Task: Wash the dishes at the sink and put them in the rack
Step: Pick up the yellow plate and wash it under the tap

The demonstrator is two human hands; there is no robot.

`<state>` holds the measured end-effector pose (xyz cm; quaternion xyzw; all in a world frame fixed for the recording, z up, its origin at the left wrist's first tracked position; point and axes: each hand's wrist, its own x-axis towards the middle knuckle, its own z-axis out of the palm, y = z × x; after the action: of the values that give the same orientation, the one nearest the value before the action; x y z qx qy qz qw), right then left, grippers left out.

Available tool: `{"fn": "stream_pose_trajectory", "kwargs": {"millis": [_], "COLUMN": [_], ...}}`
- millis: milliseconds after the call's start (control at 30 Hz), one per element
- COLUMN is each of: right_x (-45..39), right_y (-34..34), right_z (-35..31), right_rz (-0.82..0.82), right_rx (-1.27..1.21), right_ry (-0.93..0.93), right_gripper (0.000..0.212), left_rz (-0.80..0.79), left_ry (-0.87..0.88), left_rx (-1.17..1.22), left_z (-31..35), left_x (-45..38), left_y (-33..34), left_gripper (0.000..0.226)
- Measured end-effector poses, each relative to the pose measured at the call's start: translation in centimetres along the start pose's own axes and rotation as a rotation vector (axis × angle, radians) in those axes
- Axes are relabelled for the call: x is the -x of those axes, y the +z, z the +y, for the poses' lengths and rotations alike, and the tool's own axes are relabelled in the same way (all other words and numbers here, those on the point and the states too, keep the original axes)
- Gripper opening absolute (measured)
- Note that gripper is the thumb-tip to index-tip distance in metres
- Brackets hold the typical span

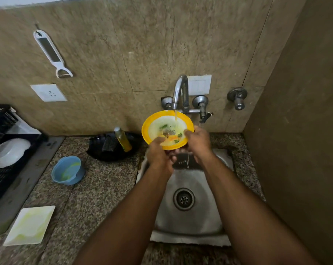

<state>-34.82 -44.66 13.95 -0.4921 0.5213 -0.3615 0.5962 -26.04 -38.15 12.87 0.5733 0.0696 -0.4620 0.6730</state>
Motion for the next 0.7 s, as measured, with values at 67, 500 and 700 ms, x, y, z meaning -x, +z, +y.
{"fn": "stream_pose_trajectory", "kwargs": {"millis": [67, 500, 700], "right_x": [-0.8, -1.4, 1.1], "right_y": [-0.6, 0.7, 0.9], "right_z": [-0.2, 1.4, 1.2], "right_rz": [0.026, 0.180, -0.127], "right_rx": [0.081, 0.194, -0.031], "right_ry": [-0.047, -0.021, 0.038], "right_gripper": [0.013, 0.033, 0.018], "left_rz": [0.007, -0.029, 0.035], "left_ry": [0.010, 0.040, 0.086], "left_rx": [-0.030, -0.104, -0.068], "left_z": [0.1, -2.0, -1.0], "left_x": [-0.2, 0.6, 0.5], "left_y": [-0.3, 1.2, 1.1], "left_gripper": [0.031, 0.010, 0.008]}}
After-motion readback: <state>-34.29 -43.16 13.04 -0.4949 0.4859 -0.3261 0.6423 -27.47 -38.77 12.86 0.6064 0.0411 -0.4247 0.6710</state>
